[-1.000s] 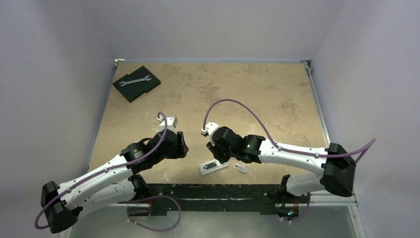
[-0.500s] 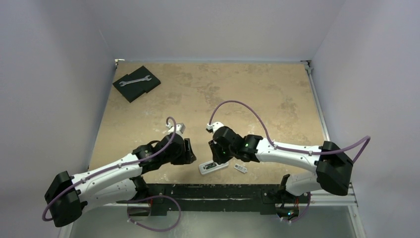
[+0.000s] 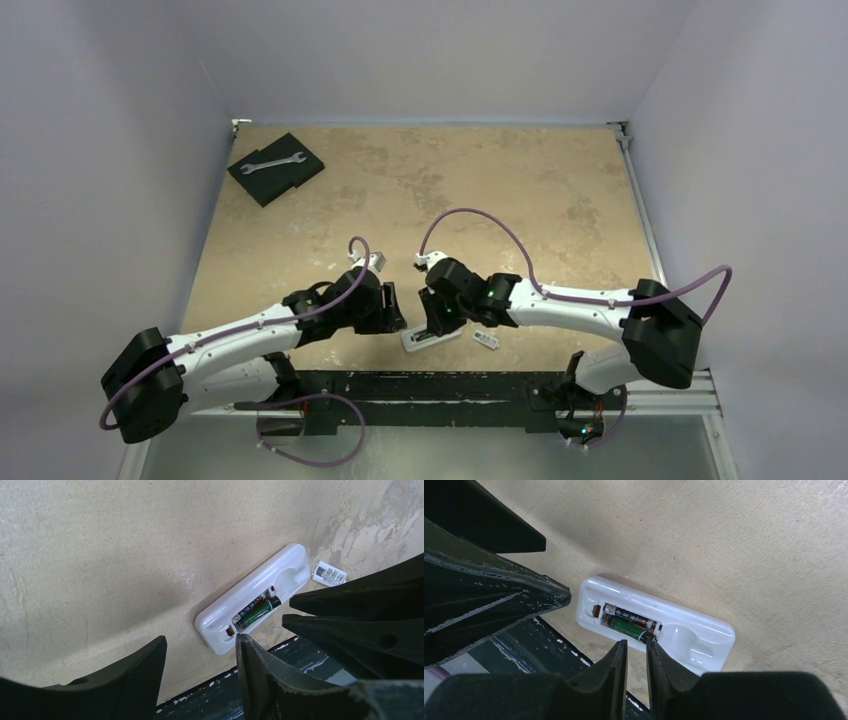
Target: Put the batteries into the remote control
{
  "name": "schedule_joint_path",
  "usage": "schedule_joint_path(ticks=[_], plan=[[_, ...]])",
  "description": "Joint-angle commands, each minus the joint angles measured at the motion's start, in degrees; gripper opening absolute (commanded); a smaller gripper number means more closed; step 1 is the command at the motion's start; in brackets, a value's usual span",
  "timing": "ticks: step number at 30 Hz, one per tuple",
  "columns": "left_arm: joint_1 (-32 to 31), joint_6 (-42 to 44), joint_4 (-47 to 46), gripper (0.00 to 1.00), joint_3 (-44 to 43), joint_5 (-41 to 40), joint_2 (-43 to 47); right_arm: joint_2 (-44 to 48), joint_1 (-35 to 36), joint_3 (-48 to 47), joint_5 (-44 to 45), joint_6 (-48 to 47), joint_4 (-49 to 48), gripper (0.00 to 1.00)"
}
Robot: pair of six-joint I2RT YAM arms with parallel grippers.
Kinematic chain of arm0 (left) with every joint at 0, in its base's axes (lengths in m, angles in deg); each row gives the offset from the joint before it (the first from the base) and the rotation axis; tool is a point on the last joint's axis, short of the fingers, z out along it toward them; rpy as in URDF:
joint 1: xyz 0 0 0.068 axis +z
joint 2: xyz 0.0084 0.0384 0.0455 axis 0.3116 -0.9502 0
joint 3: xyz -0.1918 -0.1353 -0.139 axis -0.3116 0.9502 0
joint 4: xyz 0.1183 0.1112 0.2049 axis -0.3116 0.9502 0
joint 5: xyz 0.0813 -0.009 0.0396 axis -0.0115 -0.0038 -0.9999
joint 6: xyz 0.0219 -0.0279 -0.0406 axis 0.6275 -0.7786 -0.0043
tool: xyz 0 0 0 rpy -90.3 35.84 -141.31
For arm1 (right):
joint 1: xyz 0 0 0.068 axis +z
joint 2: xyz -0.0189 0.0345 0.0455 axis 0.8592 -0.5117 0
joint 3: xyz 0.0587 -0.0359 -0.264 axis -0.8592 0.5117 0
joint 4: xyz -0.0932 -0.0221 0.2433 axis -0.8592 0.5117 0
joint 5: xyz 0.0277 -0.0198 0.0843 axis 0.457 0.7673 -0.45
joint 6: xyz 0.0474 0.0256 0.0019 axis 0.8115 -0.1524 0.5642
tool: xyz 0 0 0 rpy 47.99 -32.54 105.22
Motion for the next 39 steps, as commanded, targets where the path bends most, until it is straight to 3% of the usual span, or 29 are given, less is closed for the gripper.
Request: schedule_joint_path(ticks=[1,39], plan=[[-0.3,-0.3,-3.9,0.53,0.8,2.6,-0.8,-0.1,-0.2,0.6,-0.3,1.5,-1.0,0.27],[-1.2,0.3,-13.5,0.55,3.2,9.1,-9.6,-2.2,-0.2,0.6,-0.6,3.2,-0.9,0.26]])
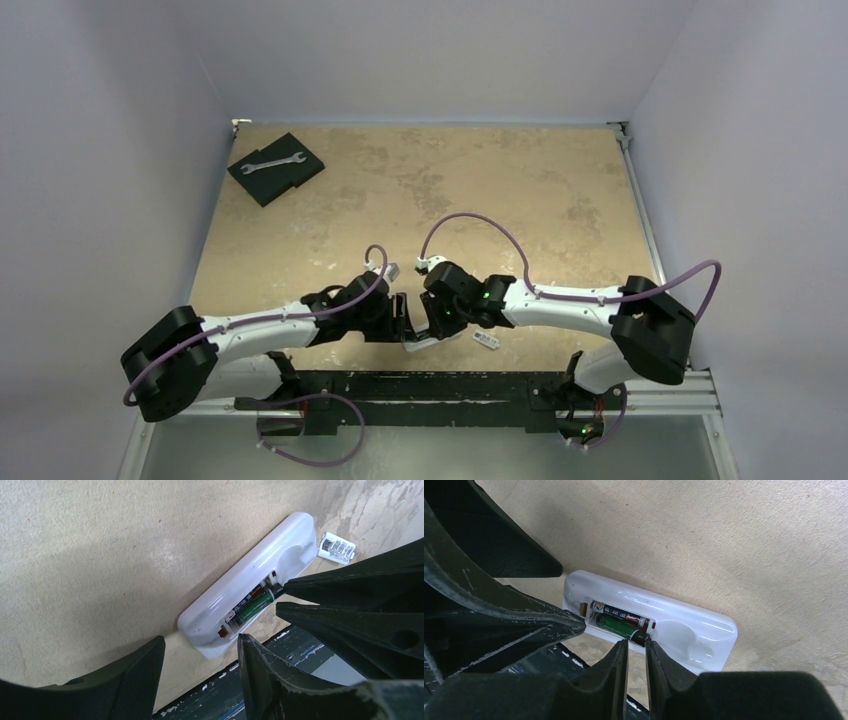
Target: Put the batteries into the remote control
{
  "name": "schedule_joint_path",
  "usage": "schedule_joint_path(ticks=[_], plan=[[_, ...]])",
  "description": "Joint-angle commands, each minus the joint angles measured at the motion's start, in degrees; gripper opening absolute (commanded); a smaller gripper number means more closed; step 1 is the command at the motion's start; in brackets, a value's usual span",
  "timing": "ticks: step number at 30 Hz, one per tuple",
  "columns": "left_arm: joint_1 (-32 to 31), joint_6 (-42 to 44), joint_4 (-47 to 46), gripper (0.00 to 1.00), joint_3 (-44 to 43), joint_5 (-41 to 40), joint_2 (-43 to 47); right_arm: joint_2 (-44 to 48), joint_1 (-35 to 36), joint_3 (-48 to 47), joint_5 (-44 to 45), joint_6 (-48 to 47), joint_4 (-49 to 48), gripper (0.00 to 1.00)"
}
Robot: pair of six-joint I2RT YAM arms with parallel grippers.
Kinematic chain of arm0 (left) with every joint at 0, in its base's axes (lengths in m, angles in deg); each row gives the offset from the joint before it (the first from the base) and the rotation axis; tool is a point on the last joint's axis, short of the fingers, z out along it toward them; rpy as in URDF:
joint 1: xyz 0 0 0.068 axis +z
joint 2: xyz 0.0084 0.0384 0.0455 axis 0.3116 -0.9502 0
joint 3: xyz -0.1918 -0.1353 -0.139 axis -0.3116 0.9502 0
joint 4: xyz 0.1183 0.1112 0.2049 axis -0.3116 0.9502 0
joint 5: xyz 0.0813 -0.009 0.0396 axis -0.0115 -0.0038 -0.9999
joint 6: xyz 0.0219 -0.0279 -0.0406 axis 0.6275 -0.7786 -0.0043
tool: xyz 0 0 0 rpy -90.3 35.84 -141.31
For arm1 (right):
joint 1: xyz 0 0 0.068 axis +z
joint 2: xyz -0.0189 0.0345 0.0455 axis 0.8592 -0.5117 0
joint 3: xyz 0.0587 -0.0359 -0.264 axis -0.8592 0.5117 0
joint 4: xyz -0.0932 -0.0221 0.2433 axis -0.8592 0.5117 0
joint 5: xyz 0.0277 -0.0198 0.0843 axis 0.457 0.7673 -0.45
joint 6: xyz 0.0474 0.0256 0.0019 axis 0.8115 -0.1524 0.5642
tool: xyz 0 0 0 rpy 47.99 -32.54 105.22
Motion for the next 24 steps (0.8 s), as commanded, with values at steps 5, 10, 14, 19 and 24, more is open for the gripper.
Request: schedule_joint_path(ticks=[5,10,14,19,24], plan=[[-0.6,0.3,-3.7,0.56,-0.4,0.7,-1.9,0.1,-0.2,-0.3,-0.4,0.9,-0.9,0.25],[-1.0,0.1,-4.9,0.56,-0.6,1.0,-3.6,0.2,-0.2,0.0,-0.4,1.0,-1.1,0.25],[-1.5,0.0,-5.6,0.55,-0.6,1.1,-4.5,0.1,-0.2,0.1,-0.4,0.9,-1.3,0.25],[-2.0,-0.1,-6.2,0.49,-0.6,1.2,-5.5,-0.1,-0.2,0.1,-0.4,0.9,-1.4,0.24],[-2.3,-0.2,-6.2,0.47,-0.6,0.8,-6.0,-0.2,-0.2,0.1,-0.4,0.8,-1.4,0.24]])
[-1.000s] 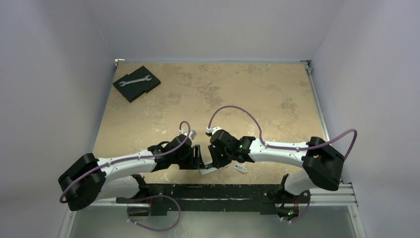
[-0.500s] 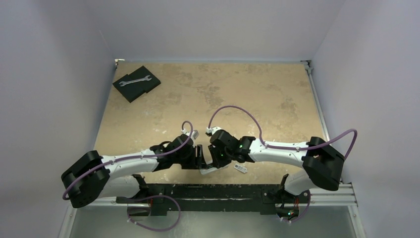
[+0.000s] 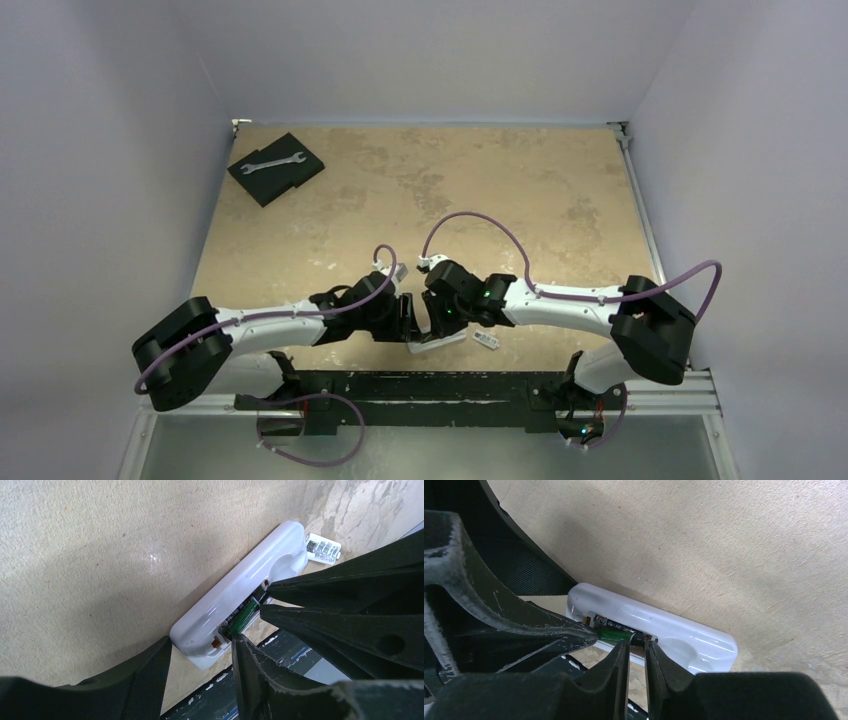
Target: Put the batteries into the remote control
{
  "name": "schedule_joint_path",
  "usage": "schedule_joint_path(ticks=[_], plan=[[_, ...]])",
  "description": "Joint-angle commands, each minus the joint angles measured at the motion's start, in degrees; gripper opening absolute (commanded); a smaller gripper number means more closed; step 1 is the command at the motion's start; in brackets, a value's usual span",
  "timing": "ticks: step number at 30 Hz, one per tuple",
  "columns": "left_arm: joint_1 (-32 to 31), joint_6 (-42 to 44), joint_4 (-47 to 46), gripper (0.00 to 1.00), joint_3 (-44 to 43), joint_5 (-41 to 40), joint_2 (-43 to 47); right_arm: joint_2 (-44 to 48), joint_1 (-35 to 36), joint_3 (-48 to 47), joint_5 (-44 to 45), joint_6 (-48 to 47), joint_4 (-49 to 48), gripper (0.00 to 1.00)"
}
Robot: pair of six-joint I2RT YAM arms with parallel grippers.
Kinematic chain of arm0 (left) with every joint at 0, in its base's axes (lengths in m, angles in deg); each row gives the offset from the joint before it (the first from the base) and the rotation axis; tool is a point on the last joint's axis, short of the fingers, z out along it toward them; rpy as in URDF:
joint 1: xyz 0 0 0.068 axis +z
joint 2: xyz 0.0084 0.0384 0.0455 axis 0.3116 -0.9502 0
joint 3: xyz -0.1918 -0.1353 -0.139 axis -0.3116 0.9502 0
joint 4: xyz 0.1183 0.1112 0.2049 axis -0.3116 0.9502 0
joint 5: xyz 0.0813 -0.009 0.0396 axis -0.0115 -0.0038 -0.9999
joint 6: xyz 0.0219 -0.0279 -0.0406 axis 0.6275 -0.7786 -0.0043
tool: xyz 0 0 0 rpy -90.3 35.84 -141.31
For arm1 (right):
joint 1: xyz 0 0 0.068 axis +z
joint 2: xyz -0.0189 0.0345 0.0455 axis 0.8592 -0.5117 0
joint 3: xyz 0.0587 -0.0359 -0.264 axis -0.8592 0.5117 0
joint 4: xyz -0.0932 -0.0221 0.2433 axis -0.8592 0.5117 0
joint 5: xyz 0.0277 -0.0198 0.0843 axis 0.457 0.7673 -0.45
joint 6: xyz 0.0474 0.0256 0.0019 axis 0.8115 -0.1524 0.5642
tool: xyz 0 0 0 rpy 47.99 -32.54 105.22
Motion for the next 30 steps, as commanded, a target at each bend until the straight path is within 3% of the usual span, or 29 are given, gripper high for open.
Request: schedule_joint_path(ticks=[1,21,30], plan=[[-0.9,0.0,0.1,0.47,-0.3,-0.4,-1.7,-0.3,0.1,0.0,-0.4,0.7,-1.4,0.24],[-1.1,1.1,2.1,0.48,-1.7,-1.5,-3.0,2.5,0.1,0.7,2.1,0.4,1.4,0.24],[-1.3,3.0,3.0,0.56,-2.9,-1.5,-2.9,7.2,0.1,1.3,4.8,1.5,4.2,0.26]])
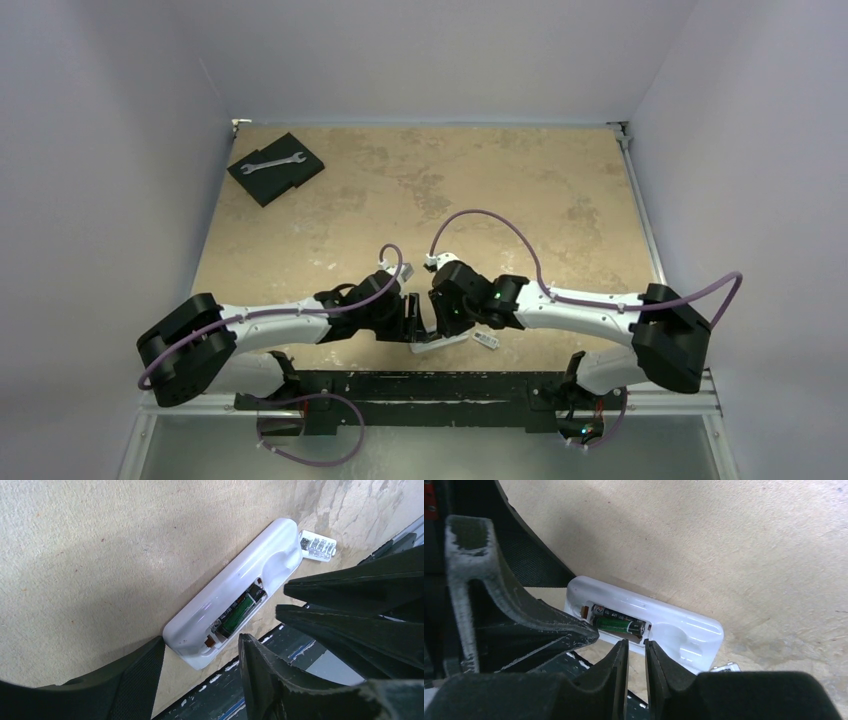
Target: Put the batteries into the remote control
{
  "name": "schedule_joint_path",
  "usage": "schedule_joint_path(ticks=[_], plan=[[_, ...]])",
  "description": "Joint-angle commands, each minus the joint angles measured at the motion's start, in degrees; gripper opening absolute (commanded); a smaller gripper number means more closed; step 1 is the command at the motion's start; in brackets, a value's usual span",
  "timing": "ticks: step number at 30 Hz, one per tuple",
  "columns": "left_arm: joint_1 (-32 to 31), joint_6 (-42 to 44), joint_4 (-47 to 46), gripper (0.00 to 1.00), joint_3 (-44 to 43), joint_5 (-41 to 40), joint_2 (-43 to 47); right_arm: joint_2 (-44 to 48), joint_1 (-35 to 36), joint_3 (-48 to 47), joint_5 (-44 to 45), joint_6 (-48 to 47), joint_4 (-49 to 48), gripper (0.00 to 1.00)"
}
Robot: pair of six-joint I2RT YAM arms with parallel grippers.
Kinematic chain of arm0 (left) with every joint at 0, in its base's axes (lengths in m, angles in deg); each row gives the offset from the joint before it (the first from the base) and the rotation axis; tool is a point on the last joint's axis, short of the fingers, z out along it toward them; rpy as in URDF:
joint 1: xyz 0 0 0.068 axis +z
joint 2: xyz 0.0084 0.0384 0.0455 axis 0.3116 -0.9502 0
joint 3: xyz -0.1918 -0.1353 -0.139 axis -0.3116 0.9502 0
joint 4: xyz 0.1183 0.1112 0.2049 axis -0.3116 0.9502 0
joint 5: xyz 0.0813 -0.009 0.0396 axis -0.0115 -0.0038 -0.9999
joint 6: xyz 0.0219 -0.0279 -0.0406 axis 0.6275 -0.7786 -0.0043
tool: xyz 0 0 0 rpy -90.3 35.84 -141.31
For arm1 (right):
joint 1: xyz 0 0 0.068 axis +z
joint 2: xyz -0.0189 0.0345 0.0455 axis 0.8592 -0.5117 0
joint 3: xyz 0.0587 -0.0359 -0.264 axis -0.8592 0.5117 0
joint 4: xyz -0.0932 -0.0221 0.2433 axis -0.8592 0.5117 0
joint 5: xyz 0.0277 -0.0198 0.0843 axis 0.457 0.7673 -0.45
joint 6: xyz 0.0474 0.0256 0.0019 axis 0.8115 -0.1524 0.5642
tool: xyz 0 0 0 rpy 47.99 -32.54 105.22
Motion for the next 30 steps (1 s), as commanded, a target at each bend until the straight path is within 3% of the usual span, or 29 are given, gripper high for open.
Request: schedule_joint_path(ticks=[1,5,13,30], plan=[[-0.3,2.4,2.3,0.57,-0.9,-1.5,-1.2,3.5,0.1,0.7,2.9,1.6,1.6,0.26],[-0.4,2.7,2.0,0.57,-1.3,-1.4,-1.8,4.6,0.1,1.5,3.1,2.1,1.6,0.28],[-0.5,2.9,2.6,0.57,-1.5,-1.7,-1.4,2.9,0.1,0.7,1.3,2.8,-1.2,0.41],[-0.6,1.8,6.3,0.56,0.6,-5.4,4.9,-3.0,0.1,-2.6,3.4,3.0,-3.7,0.38]])
